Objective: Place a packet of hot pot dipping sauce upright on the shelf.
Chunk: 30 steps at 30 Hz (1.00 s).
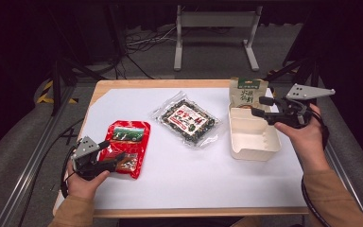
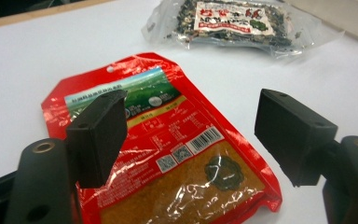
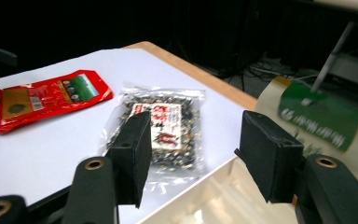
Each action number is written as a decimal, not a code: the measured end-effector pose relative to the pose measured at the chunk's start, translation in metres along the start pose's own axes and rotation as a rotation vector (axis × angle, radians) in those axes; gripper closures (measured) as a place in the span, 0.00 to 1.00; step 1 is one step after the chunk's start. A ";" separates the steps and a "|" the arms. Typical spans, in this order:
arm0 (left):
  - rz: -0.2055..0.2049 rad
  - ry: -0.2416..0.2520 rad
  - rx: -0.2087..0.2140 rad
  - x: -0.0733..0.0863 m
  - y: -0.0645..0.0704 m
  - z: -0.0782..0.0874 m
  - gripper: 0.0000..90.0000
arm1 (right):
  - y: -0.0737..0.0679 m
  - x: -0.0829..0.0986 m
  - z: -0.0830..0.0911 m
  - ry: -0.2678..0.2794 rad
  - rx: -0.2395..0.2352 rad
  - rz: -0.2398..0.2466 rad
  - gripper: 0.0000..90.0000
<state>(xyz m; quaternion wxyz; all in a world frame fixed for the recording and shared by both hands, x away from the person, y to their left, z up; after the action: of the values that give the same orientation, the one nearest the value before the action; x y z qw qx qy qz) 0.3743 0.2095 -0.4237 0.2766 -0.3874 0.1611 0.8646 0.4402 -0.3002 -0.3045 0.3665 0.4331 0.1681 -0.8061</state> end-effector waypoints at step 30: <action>0.004 -0.070 0.029 -0.021 -0.015 0.008 0.26 | -0.063 0.046 -0.028 -0.037 -0.077 -0.004 0.52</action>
<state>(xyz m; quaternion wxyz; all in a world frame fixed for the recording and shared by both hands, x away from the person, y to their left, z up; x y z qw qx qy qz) 0.3906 0.2178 -0.4033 0.2858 -0.3527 0.1647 0.8757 0.3935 -0.2618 -0.3612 0.3844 0.4036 0.1930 -0.8075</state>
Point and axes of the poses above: each handheld gripper's, and its own axes: z roughly backward along the jaws, x roughly out of its underside, y roughly to its right, the point moved 5 cm from there along -z, roughly forward along the jaws, and after that the axes turned 11 degrees about -y, right-handed, at the moved point
